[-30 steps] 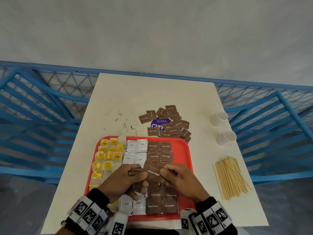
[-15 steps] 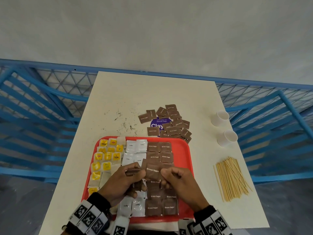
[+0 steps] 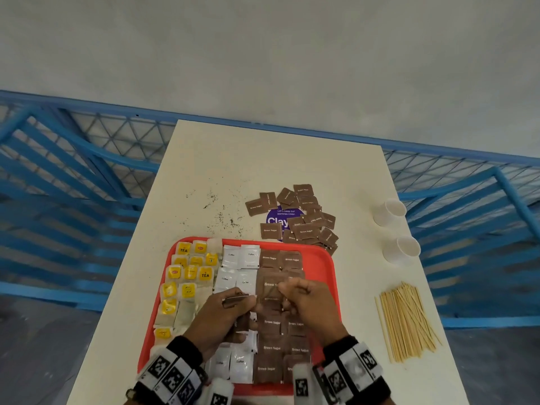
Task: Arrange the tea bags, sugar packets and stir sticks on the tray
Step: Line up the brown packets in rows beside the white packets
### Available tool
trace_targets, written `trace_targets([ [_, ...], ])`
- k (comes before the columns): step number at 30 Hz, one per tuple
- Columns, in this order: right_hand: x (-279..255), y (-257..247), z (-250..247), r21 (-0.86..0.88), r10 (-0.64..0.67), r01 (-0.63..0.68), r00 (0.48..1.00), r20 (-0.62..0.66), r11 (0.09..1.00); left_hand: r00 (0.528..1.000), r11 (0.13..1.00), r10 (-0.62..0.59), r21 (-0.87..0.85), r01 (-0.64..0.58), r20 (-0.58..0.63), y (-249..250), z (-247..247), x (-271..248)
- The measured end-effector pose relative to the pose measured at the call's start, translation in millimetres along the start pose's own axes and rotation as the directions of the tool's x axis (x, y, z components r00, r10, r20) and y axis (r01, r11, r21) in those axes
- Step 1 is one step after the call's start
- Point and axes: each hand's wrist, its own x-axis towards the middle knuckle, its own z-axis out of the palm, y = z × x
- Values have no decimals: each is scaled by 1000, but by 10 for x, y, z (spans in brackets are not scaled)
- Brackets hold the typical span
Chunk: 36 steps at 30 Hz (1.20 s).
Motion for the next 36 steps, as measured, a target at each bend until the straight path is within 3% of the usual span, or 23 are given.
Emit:
trace_targets([
  [7,950,-14,-61,-148,88,-112,983,-163,983,992,995,-97,7,97,-78,-51,-311,-49],
  [15,1270,5,85,-426,88,-176,972,-218,888,987,993,-114,-38,110,-118,-66,-459,-116],
  [18,1199,-9,87,-485,-10,-151,950,-313,861,988,989,-136,-73,131,-68,-62,-461,-94],
  [22,924,19,50,-403,-40,-75,962,-270,912,987,969,-137,-196,151,81,-1,-432,-110],
  [26,314,-210,46,-375,-111,97,994,-14,922,980,973,-68,-205,106,187,85,-335,-121],
  [29,-118,-391,129,-235,-92,156,961,261,959,976,997,-23,-62,37,216,172,-207,-134],
  [30,-195,-388,145,-226,-120,189,951,286,956,972,1000,-12,9,10,233,203,-145,-147],
  [33,-276,-308,135,-259,-229,272,956,183,927,963,987,16,149,-57,268,232,21,-165],
  [36,-330,-218,38,-167,-233,234,972,24,958,952,967,31,231,-106,306,233,114,-187],
])
